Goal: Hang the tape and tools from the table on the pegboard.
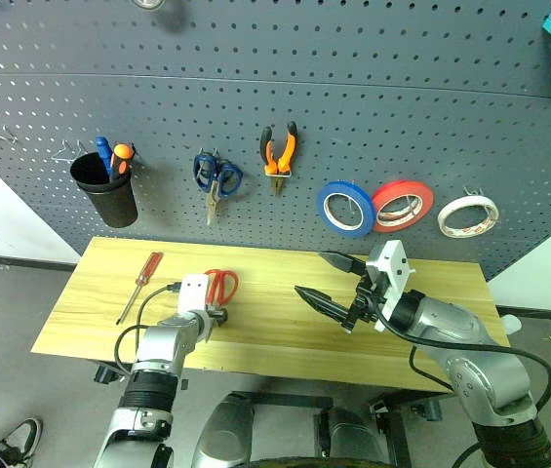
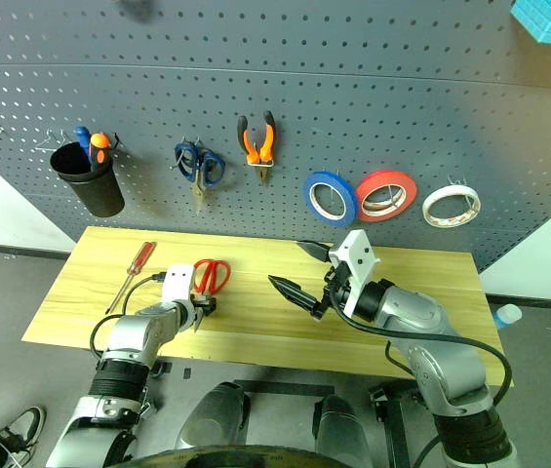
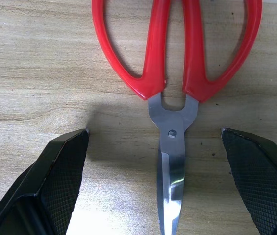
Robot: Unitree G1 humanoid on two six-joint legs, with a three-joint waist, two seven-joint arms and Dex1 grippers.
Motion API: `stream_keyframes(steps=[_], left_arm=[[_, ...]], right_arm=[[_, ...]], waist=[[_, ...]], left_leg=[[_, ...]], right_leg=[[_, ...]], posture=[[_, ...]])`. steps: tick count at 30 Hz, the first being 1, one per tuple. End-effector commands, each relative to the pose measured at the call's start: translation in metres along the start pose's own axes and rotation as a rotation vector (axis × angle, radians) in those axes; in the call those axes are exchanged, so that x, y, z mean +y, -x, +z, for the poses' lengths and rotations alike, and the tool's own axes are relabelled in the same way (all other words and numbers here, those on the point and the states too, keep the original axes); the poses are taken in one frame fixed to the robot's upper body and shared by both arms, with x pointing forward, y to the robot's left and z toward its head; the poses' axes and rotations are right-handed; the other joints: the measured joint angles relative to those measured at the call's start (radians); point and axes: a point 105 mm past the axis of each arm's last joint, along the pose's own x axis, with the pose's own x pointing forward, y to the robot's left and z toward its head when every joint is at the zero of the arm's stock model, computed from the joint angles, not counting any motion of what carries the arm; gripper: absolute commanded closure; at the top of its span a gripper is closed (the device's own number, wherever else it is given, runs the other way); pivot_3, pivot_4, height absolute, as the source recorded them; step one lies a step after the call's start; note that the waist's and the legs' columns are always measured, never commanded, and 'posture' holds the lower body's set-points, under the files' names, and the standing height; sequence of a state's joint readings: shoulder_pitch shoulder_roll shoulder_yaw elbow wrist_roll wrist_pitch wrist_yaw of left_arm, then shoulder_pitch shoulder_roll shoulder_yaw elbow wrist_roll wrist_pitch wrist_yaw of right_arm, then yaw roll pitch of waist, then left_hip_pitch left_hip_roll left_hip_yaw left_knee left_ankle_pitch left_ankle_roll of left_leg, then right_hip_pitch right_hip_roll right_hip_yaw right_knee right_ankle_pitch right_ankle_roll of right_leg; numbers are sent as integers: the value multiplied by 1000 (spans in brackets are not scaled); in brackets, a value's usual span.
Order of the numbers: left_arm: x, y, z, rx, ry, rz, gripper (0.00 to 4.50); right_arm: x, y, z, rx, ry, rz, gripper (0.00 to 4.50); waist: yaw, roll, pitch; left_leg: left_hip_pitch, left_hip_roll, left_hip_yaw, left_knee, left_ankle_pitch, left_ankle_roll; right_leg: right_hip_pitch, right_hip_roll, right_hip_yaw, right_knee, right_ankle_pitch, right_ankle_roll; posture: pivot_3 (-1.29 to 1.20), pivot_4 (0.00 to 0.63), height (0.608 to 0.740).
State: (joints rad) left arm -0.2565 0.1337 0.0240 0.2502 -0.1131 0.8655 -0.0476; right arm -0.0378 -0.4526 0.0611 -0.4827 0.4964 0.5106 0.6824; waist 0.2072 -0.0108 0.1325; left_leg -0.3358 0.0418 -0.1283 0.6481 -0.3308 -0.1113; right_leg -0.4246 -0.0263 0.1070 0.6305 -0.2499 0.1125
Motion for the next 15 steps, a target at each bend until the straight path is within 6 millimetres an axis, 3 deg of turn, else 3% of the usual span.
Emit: stream_keyframes(steps=[1, 15], left_arm=[[1, -3, -16, 55, 1, -6, 0], [4, -14, -42, 159, -75, 6, 0]], right_arm=[[3, 2, 14, -40, 37, 7, 36], [2, 1, 15, -42, 38, -9, 36]], waist=[[0, 2, -1], [-6, 12, -8]], left_leg=[[0, 0, 0, 0, 0, 0], [13, 0, 0, -2, 0, 0]], right_leg=[[0, 0, 0, 0, 0, 0], [12, 0, 0, -1, -3, -2]], posture=[[338, 100, 740], [330, 106, 740]])
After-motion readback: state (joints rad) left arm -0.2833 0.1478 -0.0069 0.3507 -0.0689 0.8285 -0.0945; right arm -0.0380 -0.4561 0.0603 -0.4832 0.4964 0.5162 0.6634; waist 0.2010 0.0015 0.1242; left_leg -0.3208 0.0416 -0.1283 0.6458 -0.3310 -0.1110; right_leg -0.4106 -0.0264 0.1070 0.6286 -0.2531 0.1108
